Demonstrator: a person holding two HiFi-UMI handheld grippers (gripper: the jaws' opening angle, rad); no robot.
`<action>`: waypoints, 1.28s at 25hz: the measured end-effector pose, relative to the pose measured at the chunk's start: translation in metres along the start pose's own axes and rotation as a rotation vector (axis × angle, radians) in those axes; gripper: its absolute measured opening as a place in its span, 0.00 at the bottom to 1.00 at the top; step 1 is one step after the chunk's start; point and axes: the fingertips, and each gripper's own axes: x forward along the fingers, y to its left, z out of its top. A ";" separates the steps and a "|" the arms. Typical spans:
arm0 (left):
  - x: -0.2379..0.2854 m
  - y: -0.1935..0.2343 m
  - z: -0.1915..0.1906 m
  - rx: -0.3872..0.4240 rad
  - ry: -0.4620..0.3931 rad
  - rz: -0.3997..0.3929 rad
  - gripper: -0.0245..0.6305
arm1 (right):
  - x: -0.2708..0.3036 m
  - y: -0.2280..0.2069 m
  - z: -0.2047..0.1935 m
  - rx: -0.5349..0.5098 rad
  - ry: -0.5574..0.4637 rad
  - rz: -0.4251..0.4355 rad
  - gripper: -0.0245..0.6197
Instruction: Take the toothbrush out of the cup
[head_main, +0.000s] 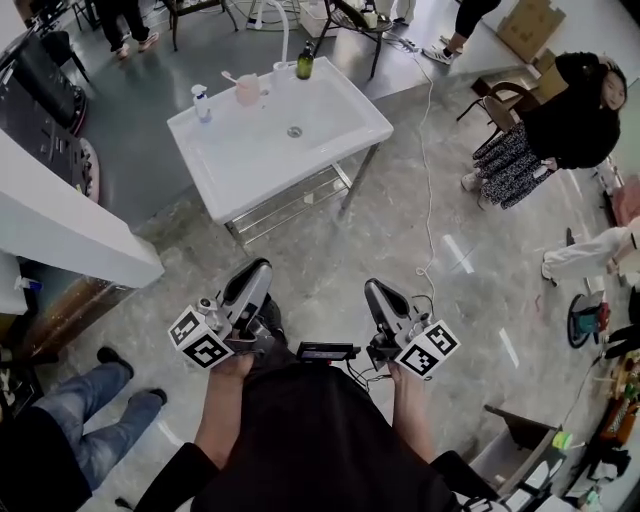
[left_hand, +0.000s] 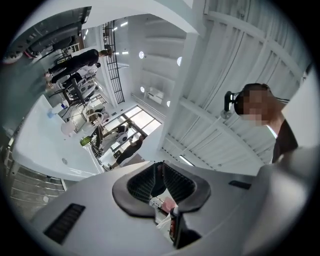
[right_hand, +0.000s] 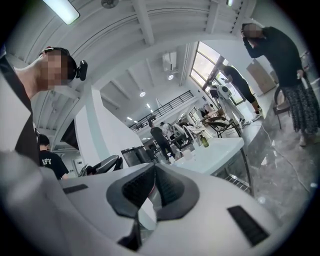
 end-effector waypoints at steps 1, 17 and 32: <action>0.009 0.006 0.004 -0.005 0.000 -0.012 0.12 | 0.006 -0.004 0.005 -0.006 0.001 -0.009 0.05; 0.060 0.122 0.090 -0.062 -0.009 -0.070 0.12 | 0.147 -0.031 0.040 -0.072 0.036 -0.071 0.05; 0.097 0.166 0.113 -0.037 -0.026 -0.013 0.12 | 0.204 -0.079 0.060 -0.066 0.054 -0.028 0.05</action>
